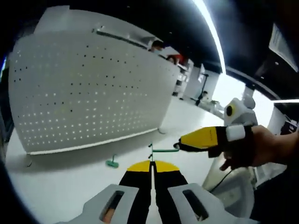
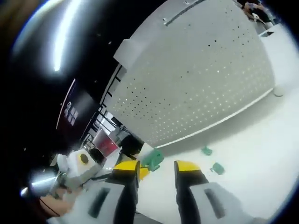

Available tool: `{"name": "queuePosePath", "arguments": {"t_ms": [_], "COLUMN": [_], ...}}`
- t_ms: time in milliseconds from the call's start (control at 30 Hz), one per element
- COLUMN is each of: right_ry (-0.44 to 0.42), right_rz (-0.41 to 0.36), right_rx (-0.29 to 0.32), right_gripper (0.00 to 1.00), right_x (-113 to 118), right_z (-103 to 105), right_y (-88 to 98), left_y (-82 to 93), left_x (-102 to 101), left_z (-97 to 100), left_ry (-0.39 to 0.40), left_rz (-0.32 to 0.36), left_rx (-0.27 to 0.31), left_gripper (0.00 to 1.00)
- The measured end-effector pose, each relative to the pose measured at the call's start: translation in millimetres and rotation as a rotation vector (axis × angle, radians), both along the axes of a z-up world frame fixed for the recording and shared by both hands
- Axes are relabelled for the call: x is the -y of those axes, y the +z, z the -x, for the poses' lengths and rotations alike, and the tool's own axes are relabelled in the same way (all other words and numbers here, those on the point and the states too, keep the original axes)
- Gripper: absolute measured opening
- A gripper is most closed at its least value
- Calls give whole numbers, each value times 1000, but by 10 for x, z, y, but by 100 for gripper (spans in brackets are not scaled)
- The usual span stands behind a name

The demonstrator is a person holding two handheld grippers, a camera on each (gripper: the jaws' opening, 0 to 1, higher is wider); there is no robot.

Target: Insert the hook assembly into the mounting plate slot until the hook locks in place.

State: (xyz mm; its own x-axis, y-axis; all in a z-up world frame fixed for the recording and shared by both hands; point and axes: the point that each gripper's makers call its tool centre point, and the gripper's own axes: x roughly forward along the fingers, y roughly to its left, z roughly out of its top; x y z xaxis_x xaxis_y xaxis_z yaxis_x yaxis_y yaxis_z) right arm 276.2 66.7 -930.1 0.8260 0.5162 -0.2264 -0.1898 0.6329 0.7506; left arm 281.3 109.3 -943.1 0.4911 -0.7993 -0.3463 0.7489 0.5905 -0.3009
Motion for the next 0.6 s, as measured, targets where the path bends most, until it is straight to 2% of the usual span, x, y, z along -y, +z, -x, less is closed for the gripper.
{"name": "queuePosePath", "arguments": {"t_ms": [200, 333, 467, 500, 600], "right_ry": [18, 5, 11, -11, -24], "right_rz": [-90, -131, -167, -204, -225], "right_rx": [-39, -46, -53, -56, -60], "right_gripper": [23, 22, 17, 17, 16], "right_x": [-137, -153, -179, -157, -132], "right_z": [10, -10, -13, -25, -21], "right_y": [-48, -31, -8, 10, 0], "left_y": [50, 78, 130, 162, 173], "left_x": [43, 65, 59, 74, 82], "left_z": [56, 94, 100, 107, 105], "left_ry": [-9, -19, -11, -13, -13], "left_rz": [24, 36, 43, 42, 37], "left_rx": [19, 37, 59, 76, 90], "left_gripper": [1, 1, 1, 1, 1]}}
